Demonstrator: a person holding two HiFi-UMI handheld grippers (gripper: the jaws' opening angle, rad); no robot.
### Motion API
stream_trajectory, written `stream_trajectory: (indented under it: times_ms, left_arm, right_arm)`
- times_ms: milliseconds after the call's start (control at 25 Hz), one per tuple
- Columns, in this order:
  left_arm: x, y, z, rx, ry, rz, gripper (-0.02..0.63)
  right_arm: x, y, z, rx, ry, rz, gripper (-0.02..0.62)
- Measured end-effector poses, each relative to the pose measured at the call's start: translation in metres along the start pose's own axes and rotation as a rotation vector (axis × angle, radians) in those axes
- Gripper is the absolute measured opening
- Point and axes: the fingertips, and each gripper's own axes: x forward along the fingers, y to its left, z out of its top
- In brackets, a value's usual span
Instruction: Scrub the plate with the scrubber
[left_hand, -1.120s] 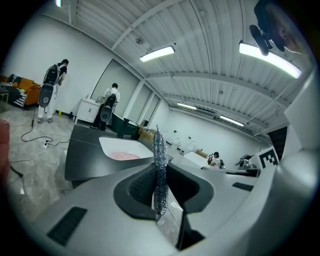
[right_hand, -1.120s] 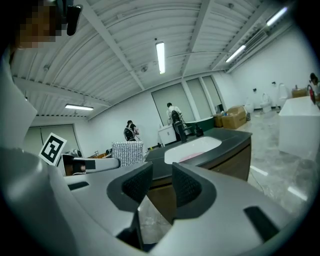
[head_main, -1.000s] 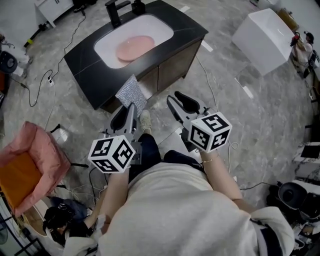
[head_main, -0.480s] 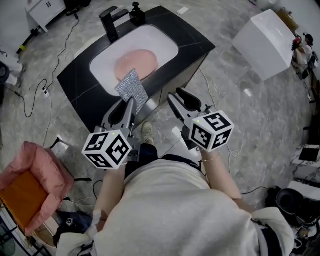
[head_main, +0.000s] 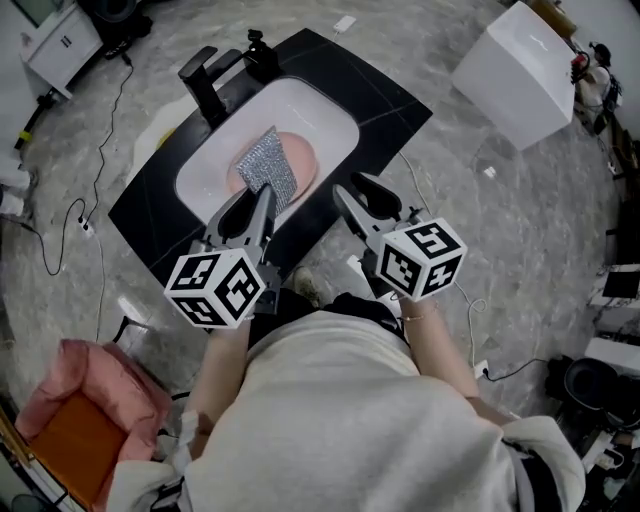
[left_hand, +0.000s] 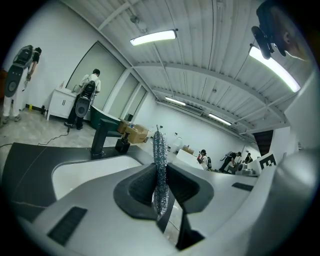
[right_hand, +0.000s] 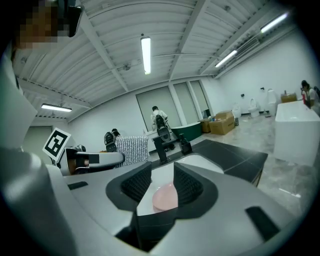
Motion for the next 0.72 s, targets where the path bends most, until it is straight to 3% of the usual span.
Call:
stream_trajectory:
  times_ms: [400,720]
  left_arm:
    - [0.005,0.043,-0.002,-0.055,0.019,0.038,0.077]
    - [-0.005,0.078,-0.007,-0.129,0.01,0.101,0.077]
  right_arm:
    - [0.03,-0.011,-0.018,0.008,0.078,-0.055,0.132]
    - [0.052,-0.01,-0.029,-0.022,0.17,-0.025,0.133]
